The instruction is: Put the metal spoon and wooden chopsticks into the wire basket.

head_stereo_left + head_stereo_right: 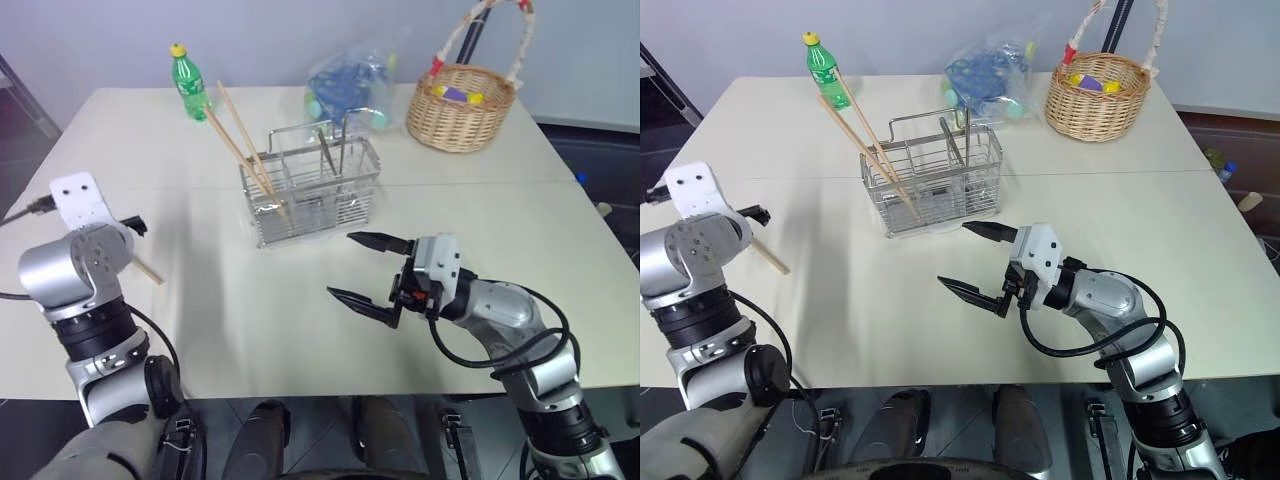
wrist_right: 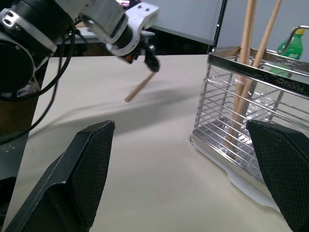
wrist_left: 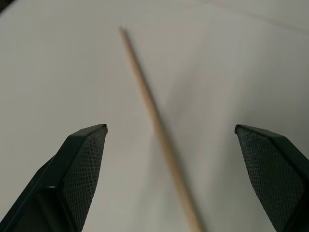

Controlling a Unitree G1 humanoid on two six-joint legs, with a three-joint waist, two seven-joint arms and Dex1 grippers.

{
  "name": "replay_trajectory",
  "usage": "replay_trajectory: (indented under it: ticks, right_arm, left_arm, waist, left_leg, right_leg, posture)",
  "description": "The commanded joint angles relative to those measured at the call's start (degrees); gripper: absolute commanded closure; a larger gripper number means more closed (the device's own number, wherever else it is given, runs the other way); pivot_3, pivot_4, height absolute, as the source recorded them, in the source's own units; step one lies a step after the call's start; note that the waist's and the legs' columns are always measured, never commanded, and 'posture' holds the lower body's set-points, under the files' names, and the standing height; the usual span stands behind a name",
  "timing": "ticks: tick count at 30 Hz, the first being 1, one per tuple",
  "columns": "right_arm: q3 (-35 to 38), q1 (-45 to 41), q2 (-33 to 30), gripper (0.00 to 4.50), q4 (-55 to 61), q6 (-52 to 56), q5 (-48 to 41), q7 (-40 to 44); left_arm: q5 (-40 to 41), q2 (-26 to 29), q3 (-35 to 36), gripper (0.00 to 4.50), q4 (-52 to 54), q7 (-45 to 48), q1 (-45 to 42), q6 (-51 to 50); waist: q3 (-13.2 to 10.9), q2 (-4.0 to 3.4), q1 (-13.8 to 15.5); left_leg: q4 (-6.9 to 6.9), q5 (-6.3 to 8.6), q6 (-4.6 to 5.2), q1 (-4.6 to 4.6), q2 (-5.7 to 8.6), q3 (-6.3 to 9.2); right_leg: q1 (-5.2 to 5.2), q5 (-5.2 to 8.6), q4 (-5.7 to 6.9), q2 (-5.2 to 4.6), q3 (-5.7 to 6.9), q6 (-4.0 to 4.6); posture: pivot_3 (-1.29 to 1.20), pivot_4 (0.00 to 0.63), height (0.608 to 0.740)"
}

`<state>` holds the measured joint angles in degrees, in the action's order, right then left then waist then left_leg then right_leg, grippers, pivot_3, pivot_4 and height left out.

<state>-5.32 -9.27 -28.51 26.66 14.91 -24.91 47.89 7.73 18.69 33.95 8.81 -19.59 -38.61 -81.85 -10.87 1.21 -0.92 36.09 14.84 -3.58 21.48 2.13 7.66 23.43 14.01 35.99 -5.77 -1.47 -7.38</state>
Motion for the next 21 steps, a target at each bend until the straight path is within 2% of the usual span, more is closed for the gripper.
replay_trajectory:
  ticks: [1, 12, 21]
  right_arm:
    - [0.5, 0.6, 0.2, 0.00, 1.8, -0.5, -0.2, -0.9]
    - [0.5, 1.8, 1.0, 0.00, 2.7, 0.0, -0.8, -3.6]
    - [-0.3, 2.5, 1.5, 0.00, 3.7, 0.3, -0.3, -5.3]
  left_arm:
    - [-2.6, -0.7, 3.6, 0.05, -0.2, -1.3, -0.5, 1.1]
    - [-3.7, -6.5, 11.0, 0.05, -9.5, -4.6, -2.9, 9.5]
    - [-3.0, -5.3, 10.7, 0.05, -17.7, -6.5, -6.4, 16.3]
  waist:
    - [0.0, 0.00, 0.0]
    - [0.0, 0.03, 0.2]
    - [0.0, 0.03, 0.2]
  left_leg:
    - [0.00, 0.00, 0.00, 0.00, 0.00, 0.00]
    - [0.01, -0.01, -0.03, 0.00, 0.00, 0.00]
    - [0.02, -0.04, -0.08, -0.02, 0.01, -0.01]
  right_leg:
    - [0.00, 0.00, 0.00, 0.00, 0.00, 0.00]
    - [-0.02, 0.00, -0.01, -0.02, 0.00, 0.00]
    - [-0.03, -0.01, 0.02, -0.01, 0.00, -0.01]
  posture:
    - [0.00, 0.150, 0.740]
    - [0.00, 0.150, 0.740]
    - [0.00, 0.150, 0.740]
